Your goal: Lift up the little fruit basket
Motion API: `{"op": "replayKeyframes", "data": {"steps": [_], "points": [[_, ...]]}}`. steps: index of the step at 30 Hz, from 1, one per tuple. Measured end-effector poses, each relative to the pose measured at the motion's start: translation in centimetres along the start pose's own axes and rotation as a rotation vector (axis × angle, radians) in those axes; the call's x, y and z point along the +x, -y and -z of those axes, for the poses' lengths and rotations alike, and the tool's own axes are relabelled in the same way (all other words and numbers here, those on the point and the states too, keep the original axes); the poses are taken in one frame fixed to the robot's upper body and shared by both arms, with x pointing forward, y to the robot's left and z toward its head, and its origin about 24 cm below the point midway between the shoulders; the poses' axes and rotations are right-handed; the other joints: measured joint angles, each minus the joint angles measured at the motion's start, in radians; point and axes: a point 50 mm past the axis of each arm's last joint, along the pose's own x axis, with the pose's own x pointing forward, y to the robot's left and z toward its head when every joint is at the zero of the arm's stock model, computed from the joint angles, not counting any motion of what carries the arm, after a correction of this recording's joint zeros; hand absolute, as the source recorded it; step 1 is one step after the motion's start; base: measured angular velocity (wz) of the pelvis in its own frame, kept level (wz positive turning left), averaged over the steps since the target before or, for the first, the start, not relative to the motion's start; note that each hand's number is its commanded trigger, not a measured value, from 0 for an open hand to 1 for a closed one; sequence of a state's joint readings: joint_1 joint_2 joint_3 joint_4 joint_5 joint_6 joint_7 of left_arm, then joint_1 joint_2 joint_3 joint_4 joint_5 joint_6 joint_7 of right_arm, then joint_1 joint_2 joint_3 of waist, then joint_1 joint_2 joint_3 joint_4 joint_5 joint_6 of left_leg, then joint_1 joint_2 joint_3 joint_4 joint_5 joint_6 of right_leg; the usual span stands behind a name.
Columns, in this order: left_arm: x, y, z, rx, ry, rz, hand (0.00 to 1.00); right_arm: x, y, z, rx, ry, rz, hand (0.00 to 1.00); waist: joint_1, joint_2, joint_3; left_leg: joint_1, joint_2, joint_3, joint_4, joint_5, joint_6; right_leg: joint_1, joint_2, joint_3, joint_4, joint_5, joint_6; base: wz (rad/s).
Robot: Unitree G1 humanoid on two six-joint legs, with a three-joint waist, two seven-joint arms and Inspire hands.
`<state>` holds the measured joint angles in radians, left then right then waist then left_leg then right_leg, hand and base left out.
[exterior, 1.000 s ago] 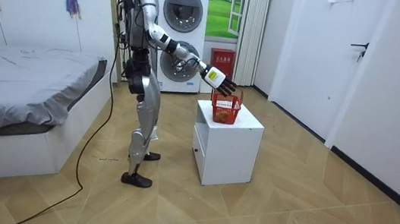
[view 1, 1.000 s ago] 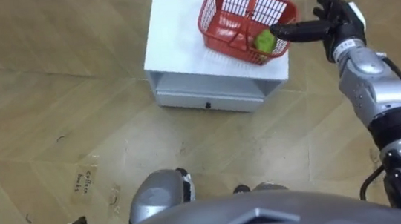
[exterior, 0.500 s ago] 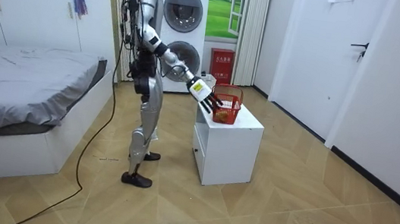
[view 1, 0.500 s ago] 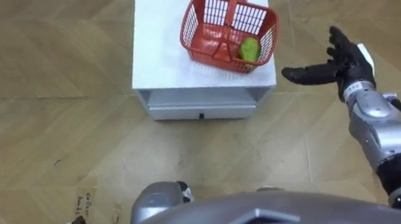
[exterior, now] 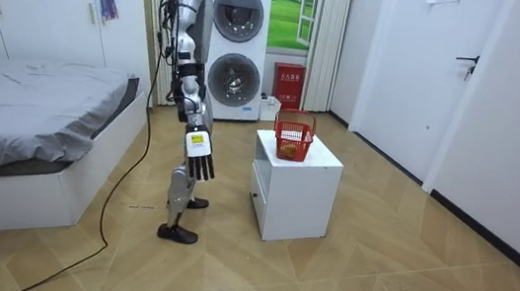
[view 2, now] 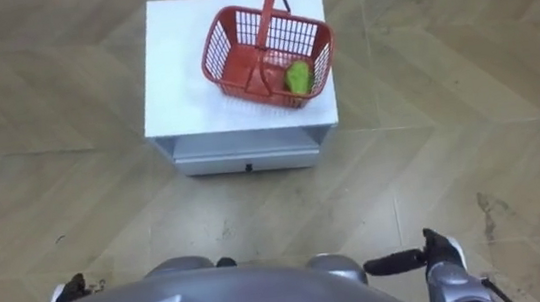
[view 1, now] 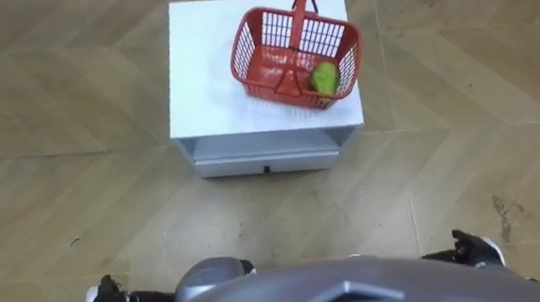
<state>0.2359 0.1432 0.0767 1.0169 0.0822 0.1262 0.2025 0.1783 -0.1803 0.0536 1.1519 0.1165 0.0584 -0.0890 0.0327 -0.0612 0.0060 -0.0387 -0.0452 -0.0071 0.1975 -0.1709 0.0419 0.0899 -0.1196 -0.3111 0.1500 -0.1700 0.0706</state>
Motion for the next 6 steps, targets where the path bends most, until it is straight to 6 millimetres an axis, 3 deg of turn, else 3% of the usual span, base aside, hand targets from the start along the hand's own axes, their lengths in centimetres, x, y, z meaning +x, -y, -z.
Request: {"op": "replayKeyframes", "data": {"steps": [6], "points": [[-0.2,0.8,1.0,0.044,-0.056,0.033,0.00,-0.1,-0.1,2.5,-0.110,-0.132,-0.041,0.00,-0.002,0.009,0.0016,0.031,0.000,-0.008,-0.001,-0.001,-0.002,0.023,0.000,-0.006,0.001,-0.002,0.003,0.03]]}}
